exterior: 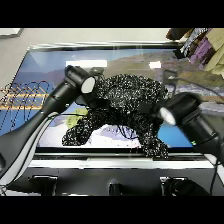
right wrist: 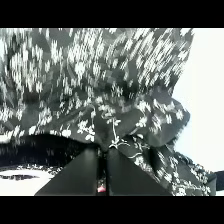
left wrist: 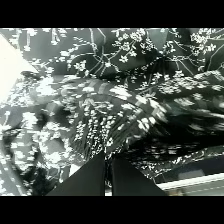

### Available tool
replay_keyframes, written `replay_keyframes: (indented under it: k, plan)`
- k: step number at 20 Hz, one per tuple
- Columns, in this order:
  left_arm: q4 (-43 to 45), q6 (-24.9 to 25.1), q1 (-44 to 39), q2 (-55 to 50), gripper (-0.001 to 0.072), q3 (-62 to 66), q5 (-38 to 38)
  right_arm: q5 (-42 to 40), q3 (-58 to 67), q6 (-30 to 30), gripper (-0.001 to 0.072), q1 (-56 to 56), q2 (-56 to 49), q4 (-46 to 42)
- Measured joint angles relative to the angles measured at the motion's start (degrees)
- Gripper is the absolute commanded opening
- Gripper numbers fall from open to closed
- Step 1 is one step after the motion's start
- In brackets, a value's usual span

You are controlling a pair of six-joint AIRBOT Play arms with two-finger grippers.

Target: Fold the clothes and pants, and hang the long-sleeved shirts on hangers.

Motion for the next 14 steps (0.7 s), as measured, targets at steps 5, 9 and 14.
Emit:
replay_keyframes:
  k: [5,9,14]
  plan:
    - [-3.8,-0.9,2.3,8.3,0.0018,-11.2,7.3,0.7,3.8,-6.3,0.0023,-6.5,0.0,9.0]
    - [-6.5,-1.7,3.4,16.7,0.0018,-21.2,14.4,1.6,5.6,-9.8,0.0022,-7.2,0.2,16.9]
    - [-7.5,-1.9,4.1,23.3,0.0018,-23.1,18.1,2.8,15.7,-12.3,0.0022,-7.4,0.2,22.7]
